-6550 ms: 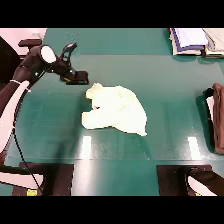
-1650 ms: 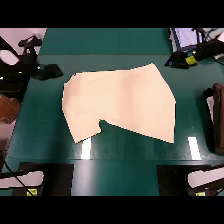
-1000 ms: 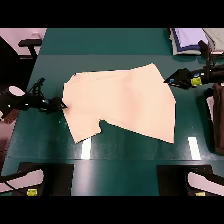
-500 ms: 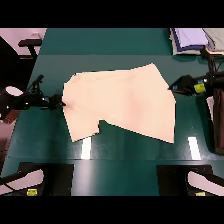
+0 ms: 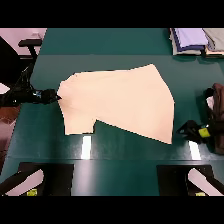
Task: Fold the shirts.
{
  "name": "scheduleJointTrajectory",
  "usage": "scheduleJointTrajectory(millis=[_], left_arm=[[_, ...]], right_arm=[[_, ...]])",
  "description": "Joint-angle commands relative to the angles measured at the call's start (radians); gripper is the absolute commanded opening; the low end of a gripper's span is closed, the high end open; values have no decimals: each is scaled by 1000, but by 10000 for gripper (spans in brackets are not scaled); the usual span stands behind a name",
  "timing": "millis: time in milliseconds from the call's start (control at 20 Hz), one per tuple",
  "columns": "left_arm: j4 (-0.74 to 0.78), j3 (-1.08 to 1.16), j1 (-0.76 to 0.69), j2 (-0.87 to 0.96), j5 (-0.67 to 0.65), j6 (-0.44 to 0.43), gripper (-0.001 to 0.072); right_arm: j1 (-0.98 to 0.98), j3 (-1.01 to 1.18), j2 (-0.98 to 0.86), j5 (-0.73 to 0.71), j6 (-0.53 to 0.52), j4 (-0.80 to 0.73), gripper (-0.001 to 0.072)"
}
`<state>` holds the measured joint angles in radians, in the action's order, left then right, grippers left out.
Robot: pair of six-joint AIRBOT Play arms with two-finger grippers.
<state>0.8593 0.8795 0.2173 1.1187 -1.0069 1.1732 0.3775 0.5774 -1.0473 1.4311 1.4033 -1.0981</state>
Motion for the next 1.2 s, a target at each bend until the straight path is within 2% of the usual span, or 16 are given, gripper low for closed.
scheduleJointTrajectory(millis=[0,50,100,150,200,250,300,450,550,700,900,1150], left_arm=[[0,1,0,-9,-7,5,25],[0,2,0,-9,-7,5,26],[0,2,0,-9,-7,5,26],[0,2,1,-9,-7,5,25],[0,2,1,-9,-6,5,26],[0,2,1,-9,-8,5,26],[0,2,1,-11,-20,5,25],[2,14,1,-52,-36,34,24],[5,71,1,-124,-51,35,24],[31,257,1,-249,-97,104,24],[30,644,1,-367,-86,142,25],[32,1123,1,-376,-70,254,24]], right_arm=[[11,-136,-12,-59,1,57,549],[-23,-143,-32,-87,1,75,549],[-61,-142,-53,-110,1,89,505],[-105,-132,-76,-128,1,105,422],[-150,-114,-96,-153,2,114,404],[-198,-93,-109,-171,2,112,347],[-245,-65,-118,-184,2,108,228],[-342,34,-75,-191,2,103,19],[-356,135,7,-191,2,100,19],[-326,369,140,-195,1,100,18],[-235,766,254,-227,0,100,18],[-109,1183,305,-236,-26,101,18]])
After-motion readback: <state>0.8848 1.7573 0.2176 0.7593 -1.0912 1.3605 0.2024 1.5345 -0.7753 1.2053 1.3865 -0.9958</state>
